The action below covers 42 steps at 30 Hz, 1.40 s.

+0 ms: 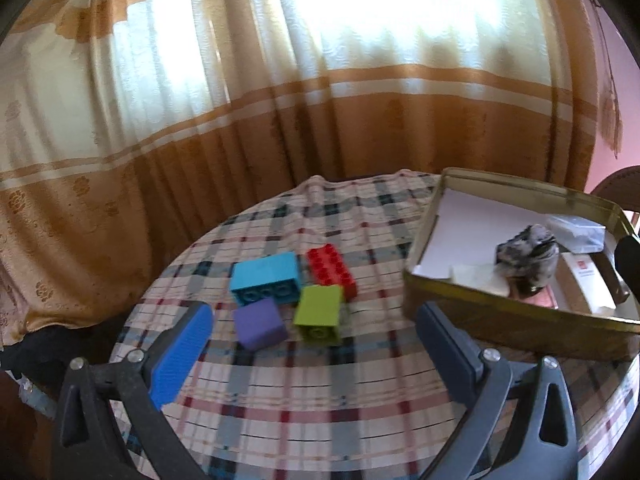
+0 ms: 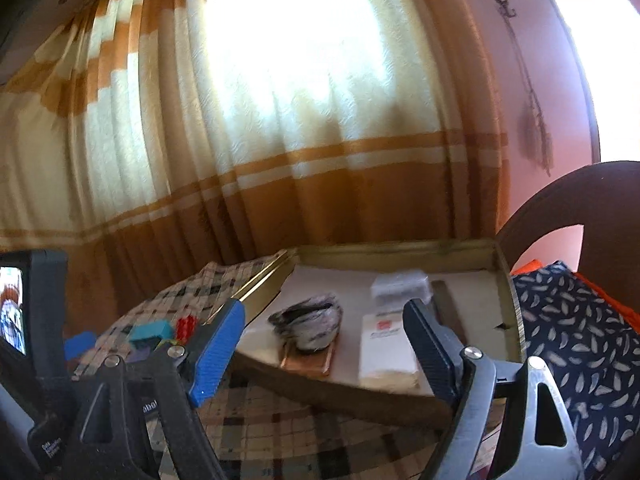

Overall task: Organize rigid objects
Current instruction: 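Withdraw both tools from the tray toward the toy blocks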

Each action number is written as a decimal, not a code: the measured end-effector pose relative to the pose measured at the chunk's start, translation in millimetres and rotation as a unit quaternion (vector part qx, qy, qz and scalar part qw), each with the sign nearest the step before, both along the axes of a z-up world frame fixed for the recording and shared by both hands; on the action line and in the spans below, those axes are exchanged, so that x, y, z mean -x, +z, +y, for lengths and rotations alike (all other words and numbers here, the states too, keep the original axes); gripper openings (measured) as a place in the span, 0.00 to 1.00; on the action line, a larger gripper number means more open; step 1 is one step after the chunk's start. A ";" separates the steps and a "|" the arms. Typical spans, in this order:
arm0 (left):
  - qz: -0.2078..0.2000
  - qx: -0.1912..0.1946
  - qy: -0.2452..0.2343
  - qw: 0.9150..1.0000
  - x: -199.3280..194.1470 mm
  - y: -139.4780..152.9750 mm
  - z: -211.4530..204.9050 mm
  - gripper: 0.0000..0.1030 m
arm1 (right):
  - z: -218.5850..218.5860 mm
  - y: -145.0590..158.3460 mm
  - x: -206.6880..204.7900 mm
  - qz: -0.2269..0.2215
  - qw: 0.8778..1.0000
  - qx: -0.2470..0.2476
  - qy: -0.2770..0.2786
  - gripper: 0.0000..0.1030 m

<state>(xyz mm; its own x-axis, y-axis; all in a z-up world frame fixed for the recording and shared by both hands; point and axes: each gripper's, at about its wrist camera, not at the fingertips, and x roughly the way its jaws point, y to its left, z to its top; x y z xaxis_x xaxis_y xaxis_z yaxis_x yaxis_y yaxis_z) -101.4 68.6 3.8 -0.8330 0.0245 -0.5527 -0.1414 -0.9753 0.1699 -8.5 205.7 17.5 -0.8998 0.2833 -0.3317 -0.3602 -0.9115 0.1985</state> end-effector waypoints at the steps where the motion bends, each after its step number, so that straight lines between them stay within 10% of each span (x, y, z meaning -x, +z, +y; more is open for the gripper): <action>1: -0.001 -0.002 0.004 1.000 0.3 -1.9 -4.5 1.00 | -2.5 -0.3 0.7 0.000 1.000 0.001 0.001 0.81; 42: -0.080 -0.076 0.195 0.974 28.8 -30.3 -146.4 0.98 | -97.9 -23.0 93.5 -0.107 0.982 0.038 0.148 0.78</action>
